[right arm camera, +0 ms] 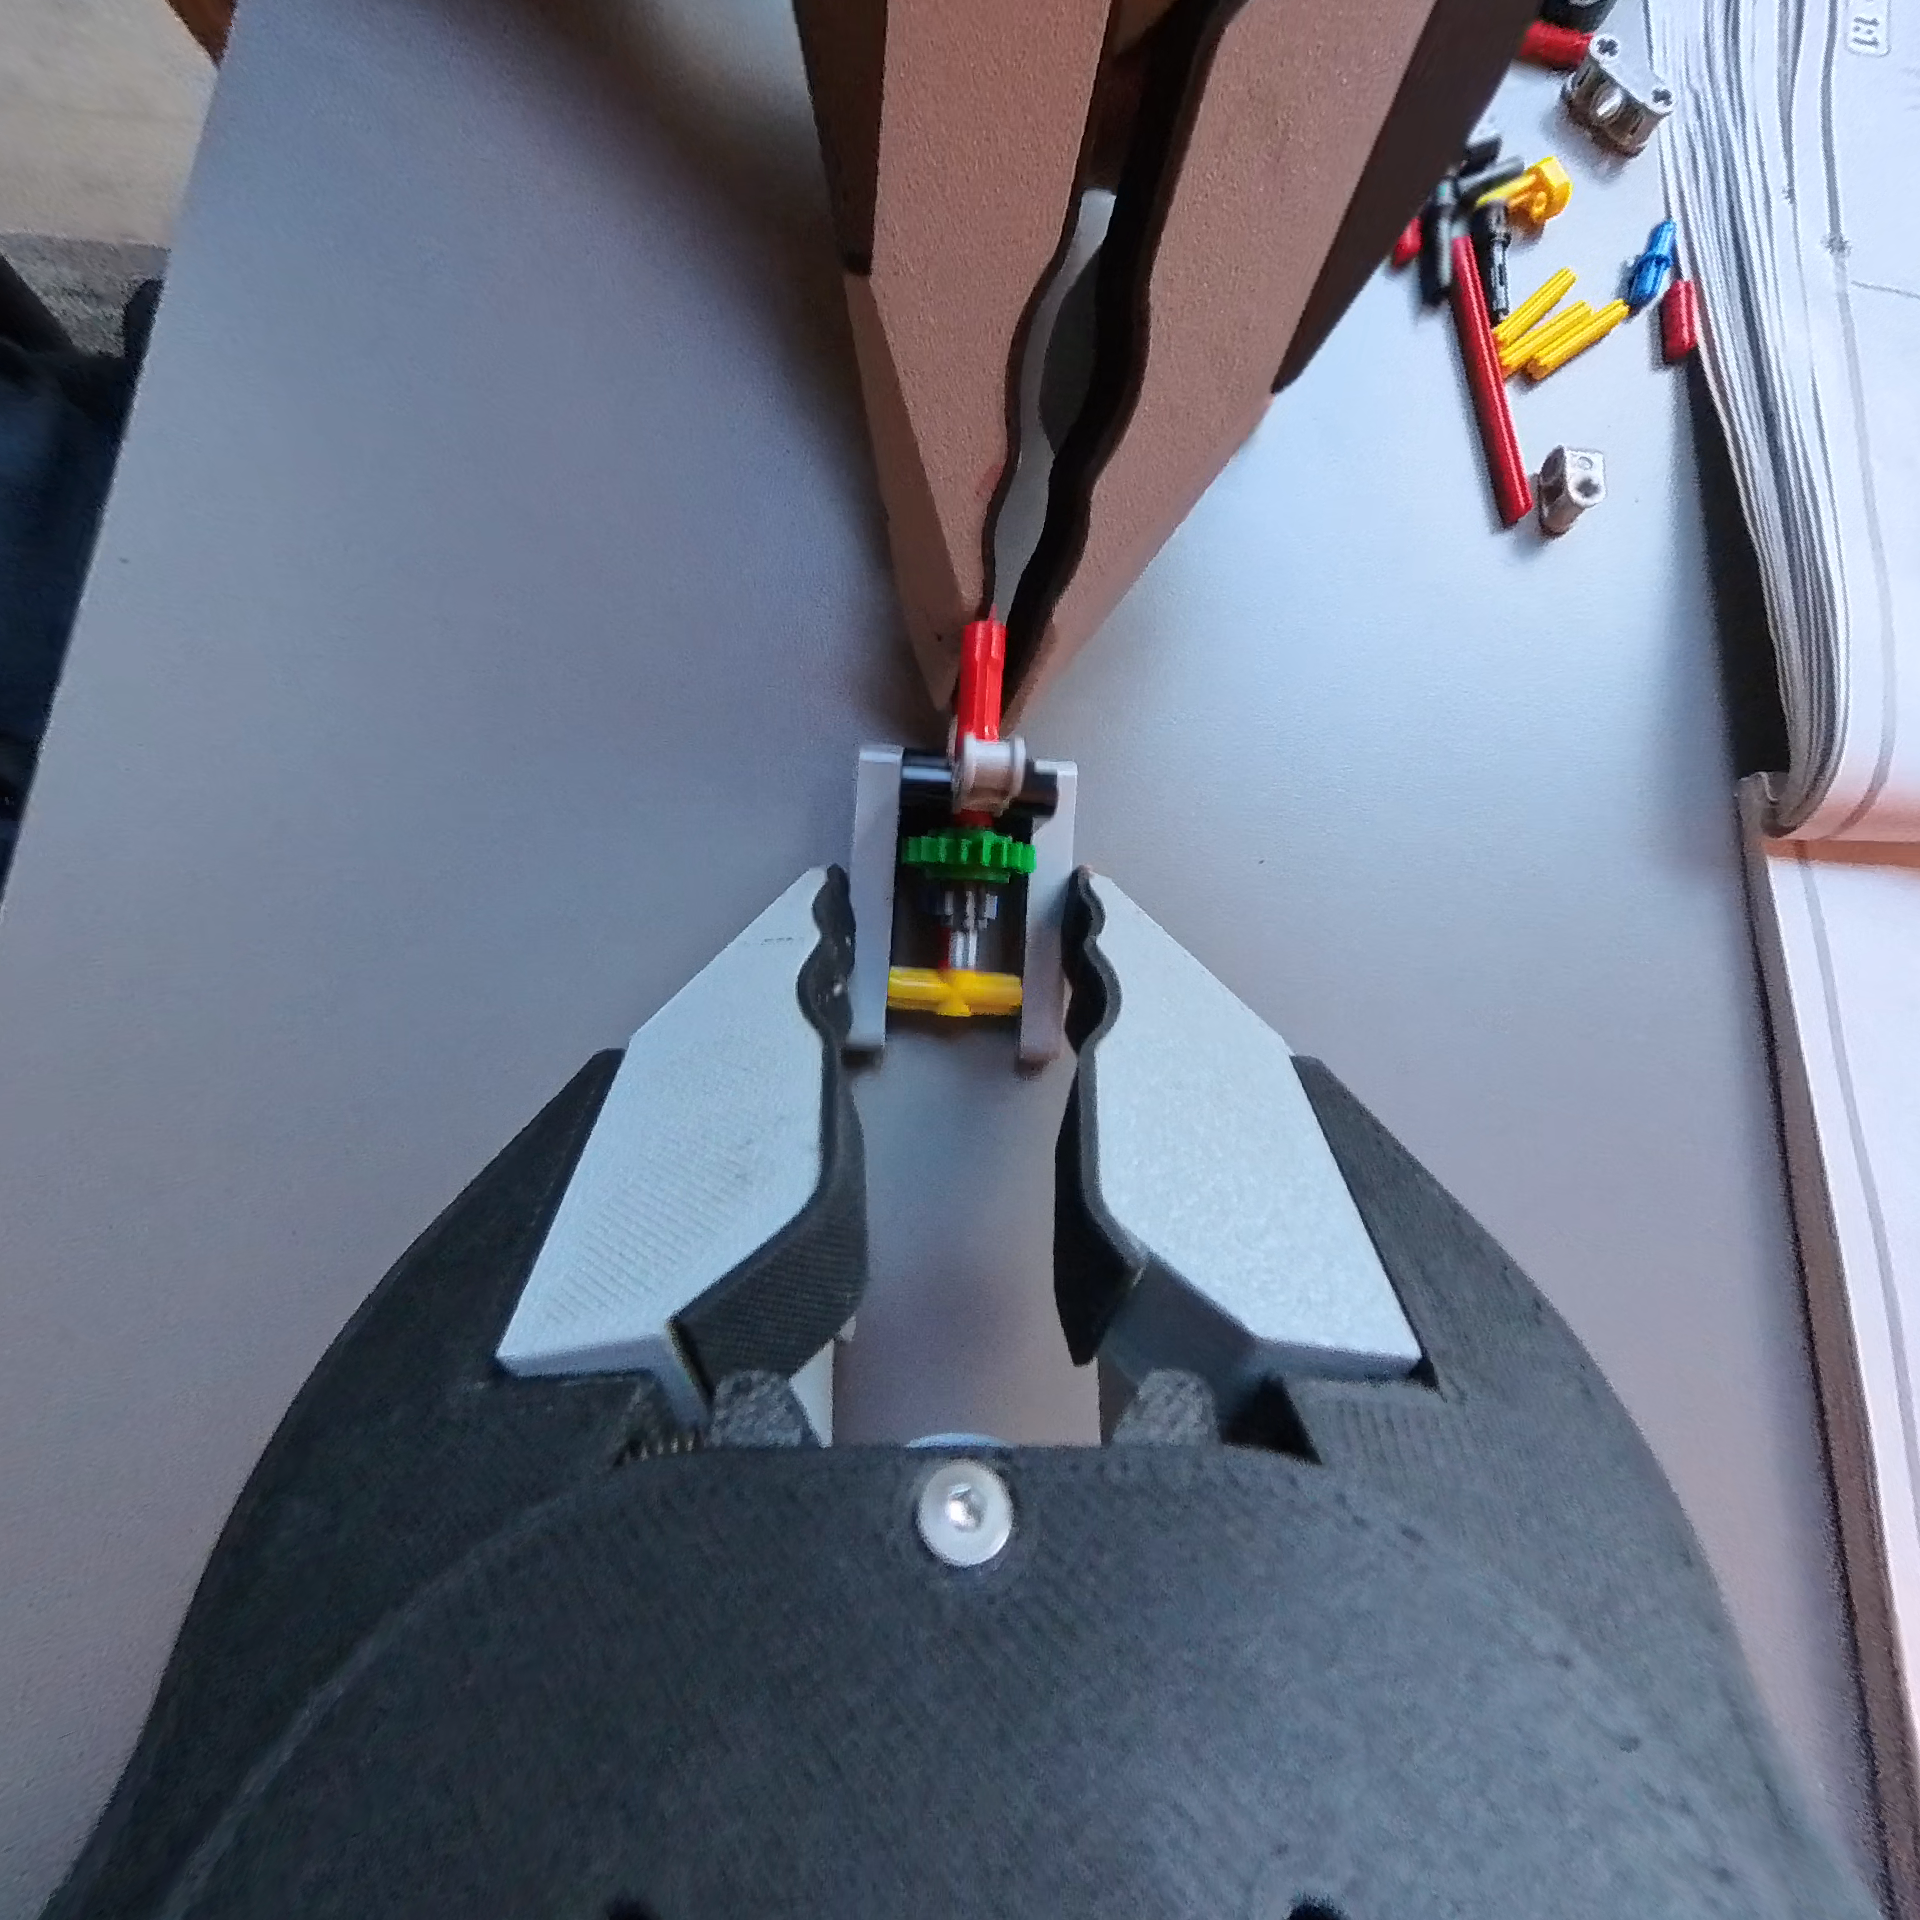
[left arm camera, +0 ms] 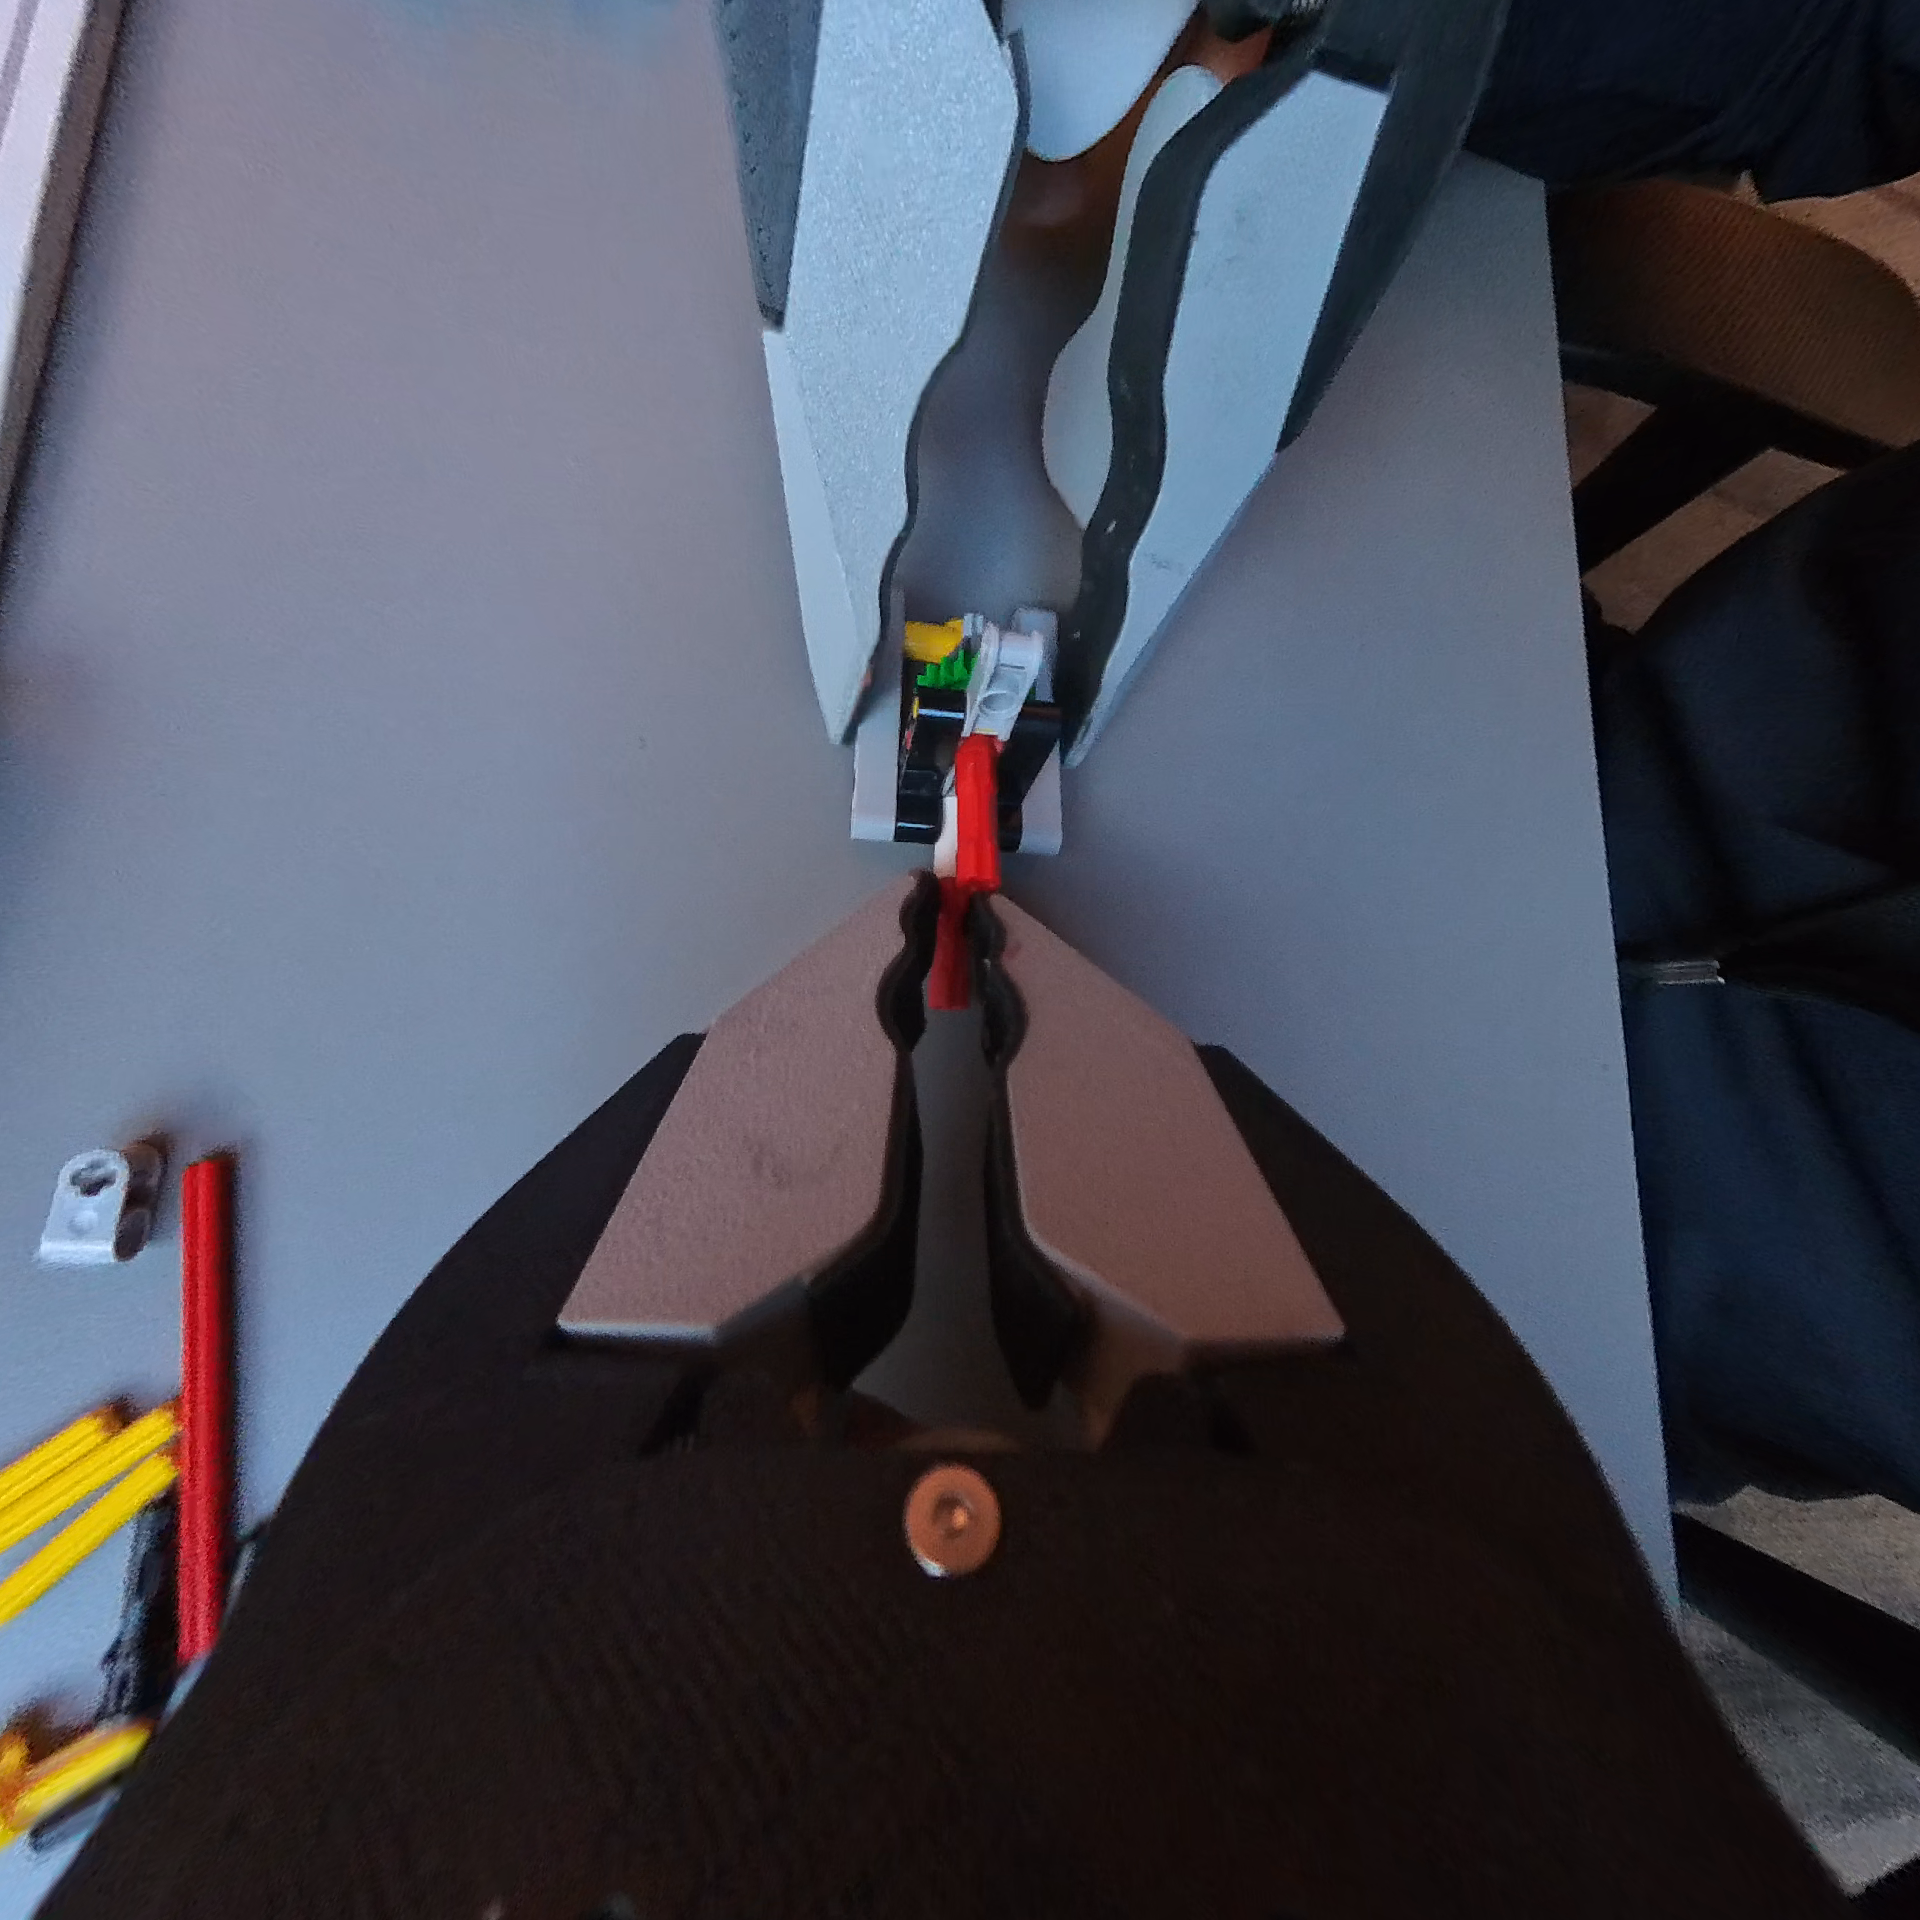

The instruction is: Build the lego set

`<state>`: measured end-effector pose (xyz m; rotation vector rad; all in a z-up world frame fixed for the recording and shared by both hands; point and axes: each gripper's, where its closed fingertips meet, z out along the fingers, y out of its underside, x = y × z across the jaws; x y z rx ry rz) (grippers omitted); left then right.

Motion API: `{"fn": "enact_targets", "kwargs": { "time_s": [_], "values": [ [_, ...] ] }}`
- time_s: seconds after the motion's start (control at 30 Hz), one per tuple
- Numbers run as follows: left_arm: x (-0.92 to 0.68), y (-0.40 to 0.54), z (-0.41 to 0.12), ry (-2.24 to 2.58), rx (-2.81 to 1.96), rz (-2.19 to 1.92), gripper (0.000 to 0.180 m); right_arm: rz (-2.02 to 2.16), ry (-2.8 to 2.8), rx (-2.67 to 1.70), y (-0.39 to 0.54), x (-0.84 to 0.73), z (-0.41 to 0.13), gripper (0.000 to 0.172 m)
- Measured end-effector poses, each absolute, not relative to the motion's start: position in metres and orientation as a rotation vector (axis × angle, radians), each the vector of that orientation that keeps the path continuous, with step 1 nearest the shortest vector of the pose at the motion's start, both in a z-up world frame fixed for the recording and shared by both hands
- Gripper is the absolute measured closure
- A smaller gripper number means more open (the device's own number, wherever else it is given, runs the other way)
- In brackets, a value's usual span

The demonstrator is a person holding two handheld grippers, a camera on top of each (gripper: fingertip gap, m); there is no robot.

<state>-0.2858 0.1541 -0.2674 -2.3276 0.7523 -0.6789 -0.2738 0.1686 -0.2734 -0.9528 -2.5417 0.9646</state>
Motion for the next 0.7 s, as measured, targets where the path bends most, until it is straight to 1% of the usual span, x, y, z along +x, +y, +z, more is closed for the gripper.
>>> {"fn": "enact_targets", "kwargs": {
  "time_s": [0.13,0.33,0.37,0.4,0.43,0.47,0.53,0.6,0.7],
  "values": [
    [-0.274,0.155,-0.270,0.815,-2.342,-0.684,0.180,0.994,-2.553,-0.920,0.159,-0.273,-0.273,0.133],
    [-0.278,0.153,-0.269,0.775,-2.327,-0.737,0.178,1.135,-2.500,-0.968,0.159,-0.276,-0.271,0.133],
    [-0.278,0.152,-0.270,0.783,-2.332,-0.729,0.176,1.149,-2.503,-0.955,0.158,-0.276,-0.270,0.133],
    [-0.279,0.154,-0.269,0.783,-2.325,-0.703,0.170,1.159,-2.496,-0.940,0.157,-0.277,-0.269,0.133],
    [-0.280,0.156,-0.268,0.778,-2.313,-0.673,0.162,1.164,-2.479,-0.928,0.157,-0.278,-0.268,0.129],
    [-0.280,0.156,-0.266,0.782,-2.303,-0.670,0.159,1.171,-2.455,-0.914,0.157,-0.280,-0.264,0.117],
    [-0.277,0.157,-0.263,0.769,-2.288,-0.697,0.153,1.205,-2.397,-0.887,0.158,-0.283,-0.255,0.100],
    [-0.275,0.157,-0.261,0.756,-2.280,-0.726,0.145,1.251,-2.371,-0.887,0.159,-0.282,-0.247,0.094],
    [-0.274,0.154,-0.255,0.750,-2.255,-0.775,0.141,1.357,-2.334,-0.888,0.158,-0.280,-0.233,0.092]
  ]
}}
